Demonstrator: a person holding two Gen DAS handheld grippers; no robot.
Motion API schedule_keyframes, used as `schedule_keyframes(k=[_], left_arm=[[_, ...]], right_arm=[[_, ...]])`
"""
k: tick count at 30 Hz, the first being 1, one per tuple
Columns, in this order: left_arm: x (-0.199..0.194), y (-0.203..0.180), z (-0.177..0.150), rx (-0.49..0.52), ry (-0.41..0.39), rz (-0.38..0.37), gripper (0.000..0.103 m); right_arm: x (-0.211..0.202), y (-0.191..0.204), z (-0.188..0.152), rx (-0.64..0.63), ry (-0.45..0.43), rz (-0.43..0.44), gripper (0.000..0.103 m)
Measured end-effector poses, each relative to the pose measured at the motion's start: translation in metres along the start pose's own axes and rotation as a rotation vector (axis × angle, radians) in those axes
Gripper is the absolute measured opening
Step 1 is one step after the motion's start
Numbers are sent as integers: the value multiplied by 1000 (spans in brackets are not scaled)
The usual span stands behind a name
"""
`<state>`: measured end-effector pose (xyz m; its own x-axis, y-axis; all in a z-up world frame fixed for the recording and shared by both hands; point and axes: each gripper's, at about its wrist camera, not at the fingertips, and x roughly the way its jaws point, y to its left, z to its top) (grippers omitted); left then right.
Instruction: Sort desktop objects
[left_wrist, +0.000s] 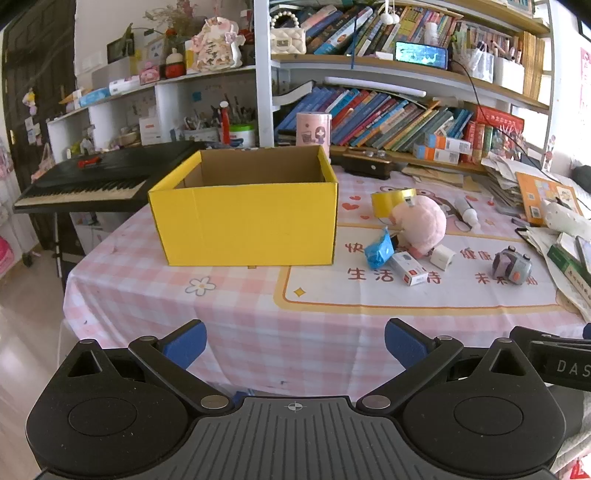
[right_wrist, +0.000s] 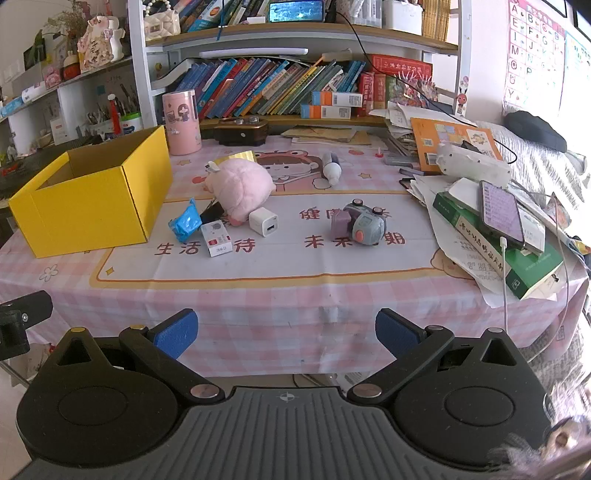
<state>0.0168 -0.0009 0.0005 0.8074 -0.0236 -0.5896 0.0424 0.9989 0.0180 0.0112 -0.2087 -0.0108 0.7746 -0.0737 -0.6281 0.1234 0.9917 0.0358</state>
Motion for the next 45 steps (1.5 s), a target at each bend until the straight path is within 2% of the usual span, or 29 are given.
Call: schedule_keyframes(k=[45], left_arm=[[6, 9, 2, -6, 2, -33, 103]], right_arm=[[1, 12, 3, -25, -4, -27, 103]])
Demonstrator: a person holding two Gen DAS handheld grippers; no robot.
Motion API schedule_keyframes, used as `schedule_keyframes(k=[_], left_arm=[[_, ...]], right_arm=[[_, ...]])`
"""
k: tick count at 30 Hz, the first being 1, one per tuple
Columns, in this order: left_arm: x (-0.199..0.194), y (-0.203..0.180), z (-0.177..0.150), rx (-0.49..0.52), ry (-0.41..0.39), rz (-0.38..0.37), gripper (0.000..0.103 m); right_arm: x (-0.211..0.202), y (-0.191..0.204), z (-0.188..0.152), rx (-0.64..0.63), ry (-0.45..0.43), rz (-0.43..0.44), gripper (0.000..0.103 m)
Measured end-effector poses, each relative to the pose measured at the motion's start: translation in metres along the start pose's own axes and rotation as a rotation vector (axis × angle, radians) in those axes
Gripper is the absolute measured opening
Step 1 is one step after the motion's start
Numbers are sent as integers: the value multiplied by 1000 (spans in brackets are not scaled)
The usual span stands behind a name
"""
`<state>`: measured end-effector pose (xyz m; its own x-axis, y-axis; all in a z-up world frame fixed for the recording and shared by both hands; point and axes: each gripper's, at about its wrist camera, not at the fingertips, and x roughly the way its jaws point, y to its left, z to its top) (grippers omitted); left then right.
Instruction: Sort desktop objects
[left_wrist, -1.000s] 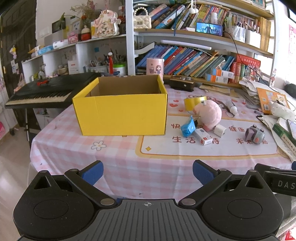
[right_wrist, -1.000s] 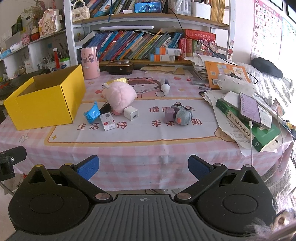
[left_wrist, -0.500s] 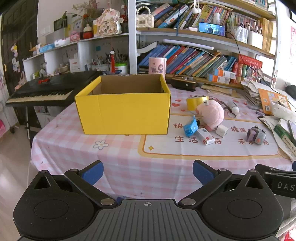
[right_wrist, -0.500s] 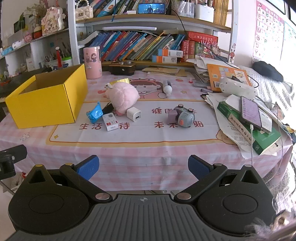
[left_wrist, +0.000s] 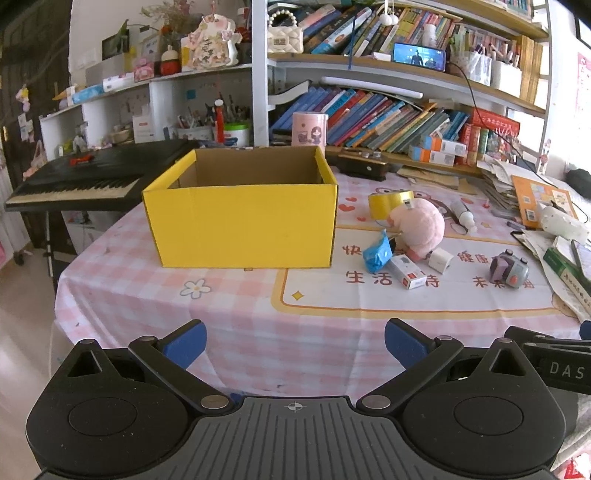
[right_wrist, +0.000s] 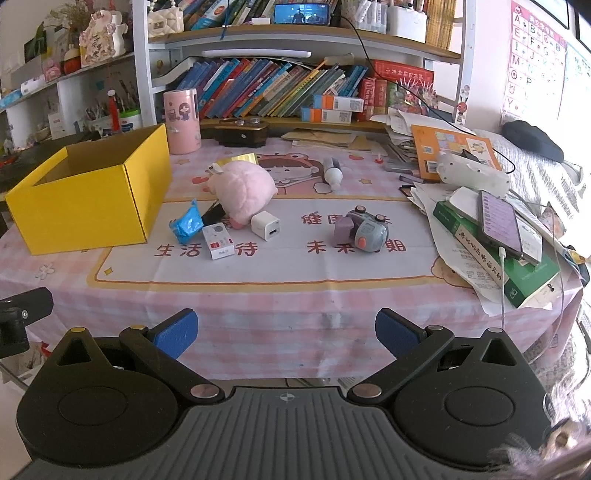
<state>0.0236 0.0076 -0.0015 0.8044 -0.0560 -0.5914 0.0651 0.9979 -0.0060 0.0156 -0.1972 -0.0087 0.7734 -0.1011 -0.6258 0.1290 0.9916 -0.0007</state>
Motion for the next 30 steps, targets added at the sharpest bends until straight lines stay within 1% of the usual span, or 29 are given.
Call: schedule_keyframes(k=[21, 25, 30], left_arm=[[2, 4, 0, 12, -4, -26, 103], [4, 2, 0, 20, 4, -21, 103], [5, -1, 1, 28, 6, -33, 103]], right_arm=[[3, 4, 1, 6, 6, -13, 103], [4, 4, 0, 9, 6, -16, 103], [4, 2, -1, 16, 5, -26, 103]])
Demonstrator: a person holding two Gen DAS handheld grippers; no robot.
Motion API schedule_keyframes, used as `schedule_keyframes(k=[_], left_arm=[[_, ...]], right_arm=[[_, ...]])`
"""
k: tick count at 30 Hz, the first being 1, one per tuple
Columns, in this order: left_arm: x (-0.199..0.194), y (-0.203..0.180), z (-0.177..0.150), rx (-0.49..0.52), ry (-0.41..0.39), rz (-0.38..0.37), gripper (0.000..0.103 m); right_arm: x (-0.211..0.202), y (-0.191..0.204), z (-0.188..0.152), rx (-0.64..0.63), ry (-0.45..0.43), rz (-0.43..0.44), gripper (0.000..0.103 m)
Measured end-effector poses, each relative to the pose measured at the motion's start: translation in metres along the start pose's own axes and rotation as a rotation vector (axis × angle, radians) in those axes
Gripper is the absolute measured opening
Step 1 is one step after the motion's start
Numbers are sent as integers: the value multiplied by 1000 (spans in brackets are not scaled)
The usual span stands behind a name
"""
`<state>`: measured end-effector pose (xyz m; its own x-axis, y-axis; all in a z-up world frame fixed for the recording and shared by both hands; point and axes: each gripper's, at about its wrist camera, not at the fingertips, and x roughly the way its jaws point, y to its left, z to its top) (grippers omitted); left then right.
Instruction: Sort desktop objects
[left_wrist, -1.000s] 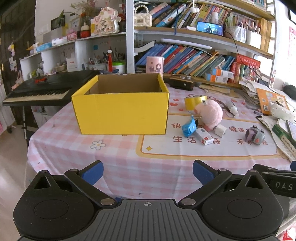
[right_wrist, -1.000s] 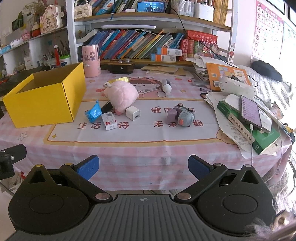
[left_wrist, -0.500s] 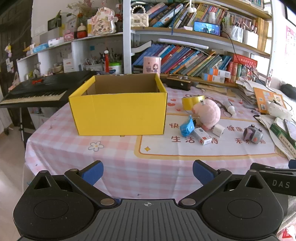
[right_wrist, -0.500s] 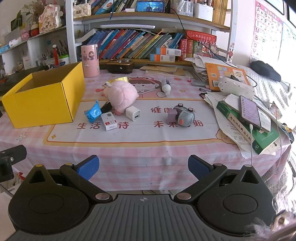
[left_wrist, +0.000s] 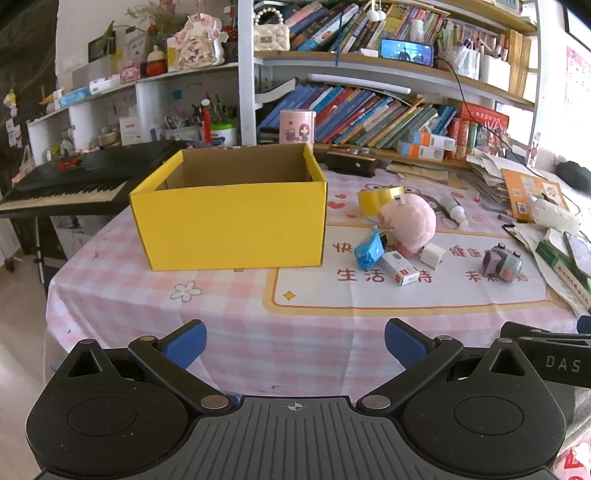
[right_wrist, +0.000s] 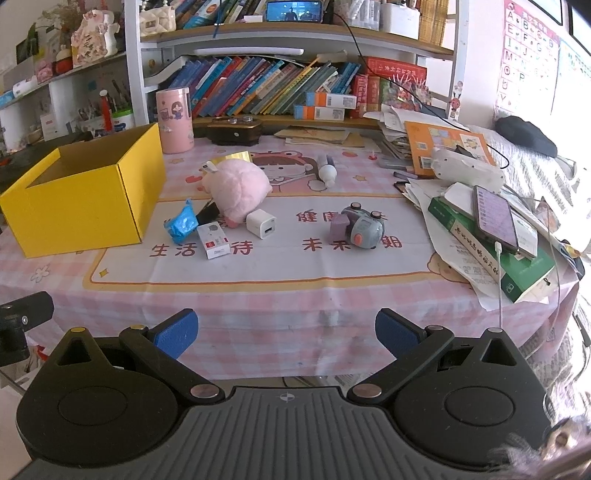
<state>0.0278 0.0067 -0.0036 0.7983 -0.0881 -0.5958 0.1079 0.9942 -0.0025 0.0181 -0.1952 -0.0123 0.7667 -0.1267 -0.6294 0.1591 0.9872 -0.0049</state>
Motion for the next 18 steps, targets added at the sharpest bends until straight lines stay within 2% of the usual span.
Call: schedule_keyframes(k=[18], left_arm=[[7, -16, 4, 5, 16, -28, 103]], right_arm=[[6, -14, 5, 2, 12, -26, 103]])
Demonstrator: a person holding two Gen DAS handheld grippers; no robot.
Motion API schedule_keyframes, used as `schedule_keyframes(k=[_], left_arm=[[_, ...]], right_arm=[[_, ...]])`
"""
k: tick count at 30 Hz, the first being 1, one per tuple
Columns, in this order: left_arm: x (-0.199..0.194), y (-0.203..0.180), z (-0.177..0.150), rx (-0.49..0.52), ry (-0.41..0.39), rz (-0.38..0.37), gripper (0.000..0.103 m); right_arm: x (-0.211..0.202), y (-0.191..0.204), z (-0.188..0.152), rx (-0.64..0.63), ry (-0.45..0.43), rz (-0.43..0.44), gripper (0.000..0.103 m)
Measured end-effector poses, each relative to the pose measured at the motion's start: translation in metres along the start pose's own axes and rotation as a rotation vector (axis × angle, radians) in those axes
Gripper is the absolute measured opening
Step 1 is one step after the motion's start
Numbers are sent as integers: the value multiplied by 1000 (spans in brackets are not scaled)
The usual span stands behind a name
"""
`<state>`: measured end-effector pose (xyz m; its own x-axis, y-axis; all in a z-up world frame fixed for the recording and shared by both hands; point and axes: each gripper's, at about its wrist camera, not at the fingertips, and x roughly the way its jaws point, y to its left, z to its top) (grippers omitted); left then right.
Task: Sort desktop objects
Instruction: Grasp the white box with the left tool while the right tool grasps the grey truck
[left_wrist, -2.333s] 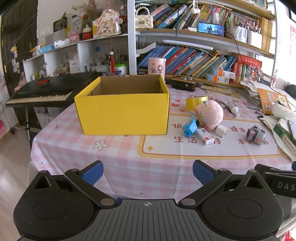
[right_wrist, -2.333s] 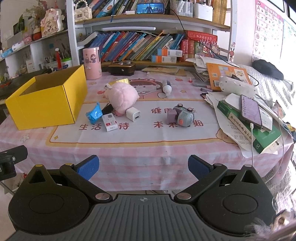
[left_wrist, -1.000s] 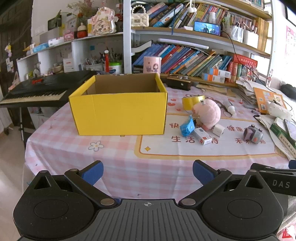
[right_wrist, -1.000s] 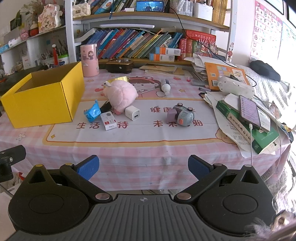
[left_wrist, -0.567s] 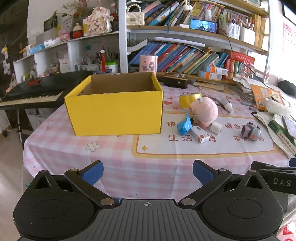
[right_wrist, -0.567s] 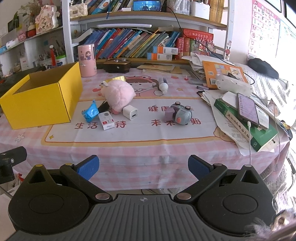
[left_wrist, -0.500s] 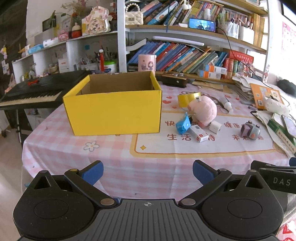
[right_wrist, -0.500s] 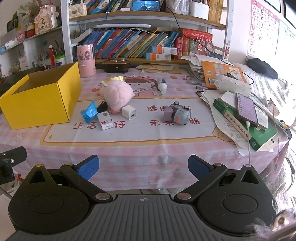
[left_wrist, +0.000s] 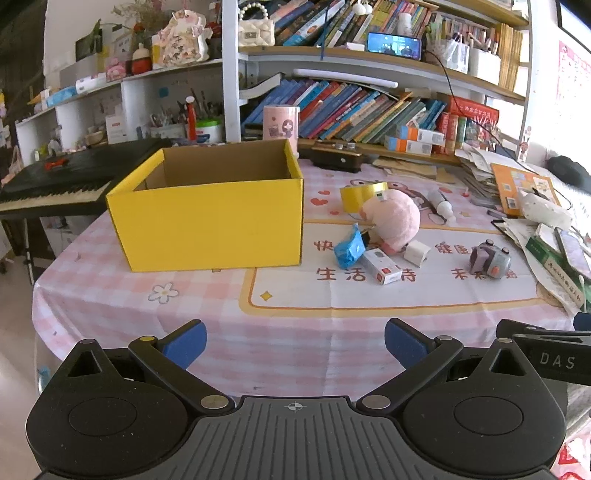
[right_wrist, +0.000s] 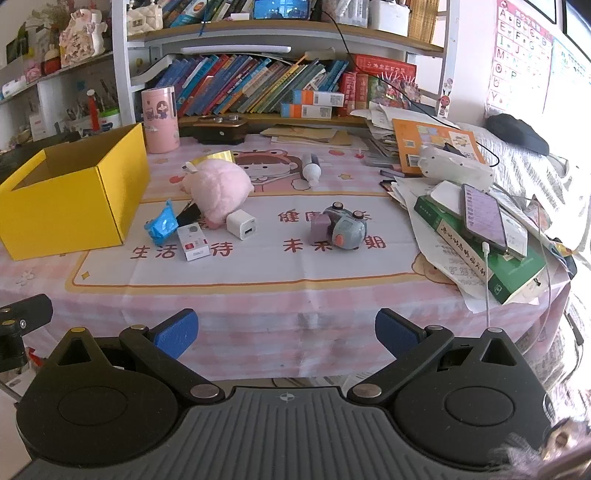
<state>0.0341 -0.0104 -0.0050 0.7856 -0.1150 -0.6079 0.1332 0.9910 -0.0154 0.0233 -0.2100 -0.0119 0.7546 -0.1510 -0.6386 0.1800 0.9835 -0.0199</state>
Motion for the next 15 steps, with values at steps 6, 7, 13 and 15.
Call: schedule_keyframes(k=[6, 7, 13, 15], left_arm=[[6, -6, 1, -10, 14, 0, 103], [7, -8, 2, -11, 16, 1, 103], [16, -16, 5, -15, 34, 8, 103], [20, -18, 7, -21, 41, 4, 103]], right_arm=[[6, -7, 2, -6, 18, 1, 103], [8, -8, 3, -7, 20, 1, 103], [17, -16, 7, -2, 38, -3, 103], [20, -19, 9, -6, 41, 0, 103]])
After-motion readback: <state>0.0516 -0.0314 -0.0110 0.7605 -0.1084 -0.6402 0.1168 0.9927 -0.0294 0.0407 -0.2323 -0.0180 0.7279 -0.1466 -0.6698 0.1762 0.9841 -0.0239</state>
